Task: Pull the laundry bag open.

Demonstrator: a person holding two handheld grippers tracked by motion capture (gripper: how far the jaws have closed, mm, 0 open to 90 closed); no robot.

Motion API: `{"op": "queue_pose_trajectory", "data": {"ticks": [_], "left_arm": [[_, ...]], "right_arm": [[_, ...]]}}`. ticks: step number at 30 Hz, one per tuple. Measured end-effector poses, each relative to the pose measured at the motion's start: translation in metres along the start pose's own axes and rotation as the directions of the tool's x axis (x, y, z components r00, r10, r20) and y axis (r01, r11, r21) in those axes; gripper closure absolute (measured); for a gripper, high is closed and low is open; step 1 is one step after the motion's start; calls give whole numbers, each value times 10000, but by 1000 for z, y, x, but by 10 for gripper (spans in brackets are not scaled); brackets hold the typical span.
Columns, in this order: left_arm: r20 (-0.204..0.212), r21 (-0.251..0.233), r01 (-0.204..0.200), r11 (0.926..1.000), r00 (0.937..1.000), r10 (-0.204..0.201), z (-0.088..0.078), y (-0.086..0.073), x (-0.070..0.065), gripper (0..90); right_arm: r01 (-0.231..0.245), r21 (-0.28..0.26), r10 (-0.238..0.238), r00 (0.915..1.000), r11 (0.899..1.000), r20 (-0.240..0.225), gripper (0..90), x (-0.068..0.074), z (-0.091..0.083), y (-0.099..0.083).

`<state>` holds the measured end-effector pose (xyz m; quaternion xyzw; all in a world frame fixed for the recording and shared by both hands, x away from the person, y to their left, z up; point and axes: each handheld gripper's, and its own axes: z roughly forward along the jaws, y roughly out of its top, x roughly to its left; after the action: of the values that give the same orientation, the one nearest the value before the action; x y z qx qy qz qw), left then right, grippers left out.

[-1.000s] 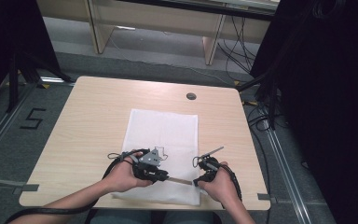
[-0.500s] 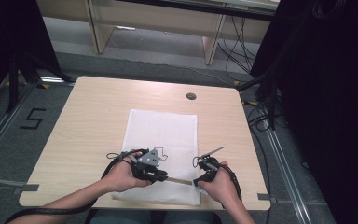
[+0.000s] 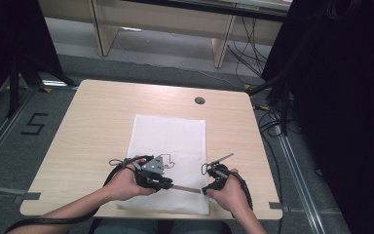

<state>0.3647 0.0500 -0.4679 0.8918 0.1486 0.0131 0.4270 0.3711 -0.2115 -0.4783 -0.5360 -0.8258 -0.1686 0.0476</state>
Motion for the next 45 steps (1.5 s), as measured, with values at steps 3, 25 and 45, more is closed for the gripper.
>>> {"op": "queue_pose_trajectory", "data": {"ticks": [3,25,45], "left_arm": [[48,13,52,10000,10000,-52,-2,-2,1,817],[157,98,93,9999,9998,-95,-5,-9,3,817],[202,91,273,9996,9994,-275,-1,-14,9,816]], "right_arm": [[-11,-7,11,10000,10000,-9,900,0,0,0],[8,-162,-4,9996,9999,278,900,0,1,0],[179,-10,-178,9996,9998,217,900,0,1,1]]}}
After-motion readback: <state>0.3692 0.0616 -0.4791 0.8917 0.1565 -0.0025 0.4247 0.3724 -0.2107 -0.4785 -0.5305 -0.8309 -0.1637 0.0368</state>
